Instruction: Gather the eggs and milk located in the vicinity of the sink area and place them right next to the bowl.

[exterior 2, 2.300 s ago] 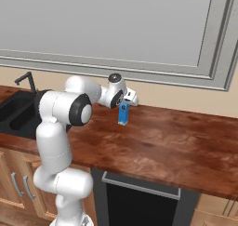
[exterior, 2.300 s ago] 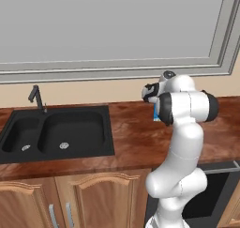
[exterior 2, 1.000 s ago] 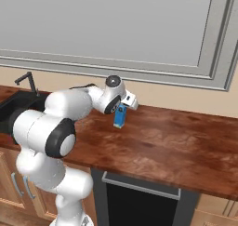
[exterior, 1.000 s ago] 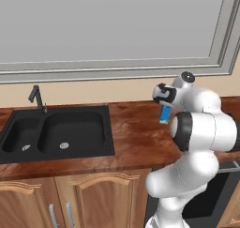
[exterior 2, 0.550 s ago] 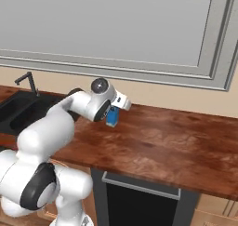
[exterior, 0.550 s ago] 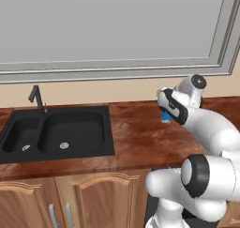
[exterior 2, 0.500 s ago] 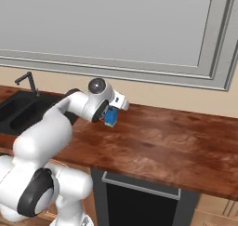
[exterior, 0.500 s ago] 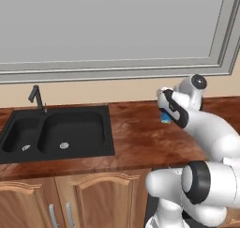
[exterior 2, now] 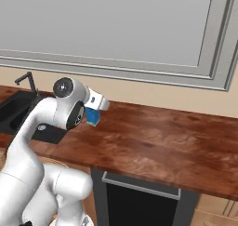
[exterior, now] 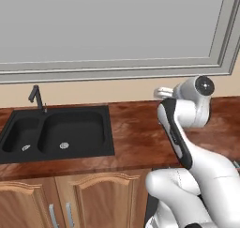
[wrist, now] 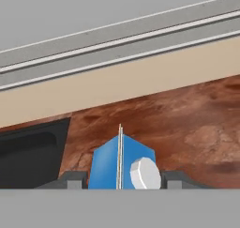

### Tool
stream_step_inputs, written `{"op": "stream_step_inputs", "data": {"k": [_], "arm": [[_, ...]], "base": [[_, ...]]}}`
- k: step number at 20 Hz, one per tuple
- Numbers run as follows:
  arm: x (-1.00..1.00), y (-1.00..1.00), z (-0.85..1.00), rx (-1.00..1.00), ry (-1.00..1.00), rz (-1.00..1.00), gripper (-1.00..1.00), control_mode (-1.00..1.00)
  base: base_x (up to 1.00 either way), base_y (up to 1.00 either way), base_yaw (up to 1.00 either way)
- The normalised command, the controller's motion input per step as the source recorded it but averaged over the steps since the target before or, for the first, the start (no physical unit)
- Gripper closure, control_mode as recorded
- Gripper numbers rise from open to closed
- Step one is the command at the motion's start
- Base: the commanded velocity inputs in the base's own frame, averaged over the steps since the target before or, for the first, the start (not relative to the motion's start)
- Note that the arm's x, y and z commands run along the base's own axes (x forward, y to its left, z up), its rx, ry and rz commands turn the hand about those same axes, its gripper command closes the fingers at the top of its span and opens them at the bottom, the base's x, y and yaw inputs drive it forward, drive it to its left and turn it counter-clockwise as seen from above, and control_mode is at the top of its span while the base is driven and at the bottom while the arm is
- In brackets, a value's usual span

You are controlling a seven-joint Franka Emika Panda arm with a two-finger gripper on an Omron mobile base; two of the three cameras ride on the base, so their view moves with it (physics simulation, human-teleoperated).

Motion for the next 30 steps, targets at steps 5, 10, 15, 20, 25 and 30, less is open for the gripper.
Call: {"op": "stream_step_inputs", "data": {"k": [5, 10, 15, 20, 25, 30], "arm": [[-0.86, 0.32, 0.16, -0.04, -0.10, 0.00, 1.00, -1.00], [-0.68, 0.16, 0.10, -0.01, -0.10, 0.00, 1.00, -1.00], [-0.25, 0.00, 0.36, 0.00, -0.02, 0.00, 1.00, -1.00], [-0.04, 0.00, 0.16, 0.00, 0.00, 0.00, 1.00, -1.00], [0.00, 0.00, 0.00, 0.00, 0.00, 0.00, 1.00, -1.00], [0.00, 0.00, 0.00, 0.00, 0.00, 0.00, 1.00, -1.00]], "base": [[0.00, 0.00, 0.00], [0.00, 0.00, 0.00], [0.00, 0.00, 0.00], [0.00, 0.00, 0.00], [0.00, 0.00, 0.00], [0.00, 0.00, 0.00]]}}
